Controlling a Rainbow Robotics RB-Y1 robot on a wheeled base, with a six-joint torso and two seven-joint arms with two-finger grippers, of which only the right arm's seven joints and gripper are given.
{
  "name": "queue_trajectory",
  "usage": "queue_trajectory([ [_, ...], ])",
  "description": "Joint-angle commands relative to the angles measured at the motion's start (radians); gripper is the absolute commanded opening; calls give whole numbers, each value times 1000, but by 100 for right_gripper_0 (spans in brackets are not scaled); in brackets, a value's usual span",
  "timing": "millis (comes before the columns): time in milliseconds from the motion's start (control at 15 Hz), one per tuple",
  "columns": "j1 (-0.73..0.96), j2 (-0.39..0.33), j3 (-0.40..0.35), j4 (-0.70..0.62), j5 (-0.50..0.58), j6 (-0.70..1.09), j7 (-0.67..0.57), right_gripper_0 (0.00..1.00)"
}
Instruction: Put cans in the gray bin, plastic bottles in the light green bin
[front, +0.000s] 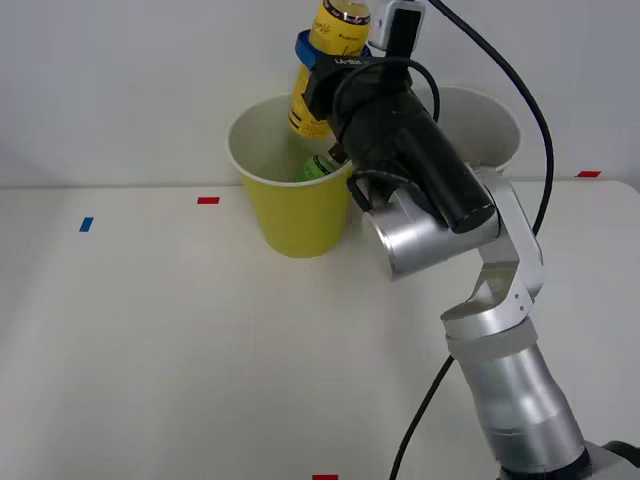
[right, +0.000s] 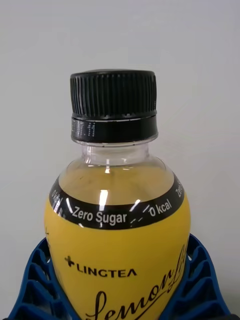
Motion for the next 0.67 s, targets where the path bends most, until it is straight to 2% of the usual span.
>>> queue_trajectory([
  [67,-83,0,-4,111,-13,-2,-12,0],
  [267,-140,0,-9,201,-19,-37,-23,0],
  [467,-138,0,-7,201,-26,-71,-37,3],
  [600,-138,0,-6,203,-26,-83,-45,88],
  [667,-138,0,-6,203,-26,-83,-48,100],
])
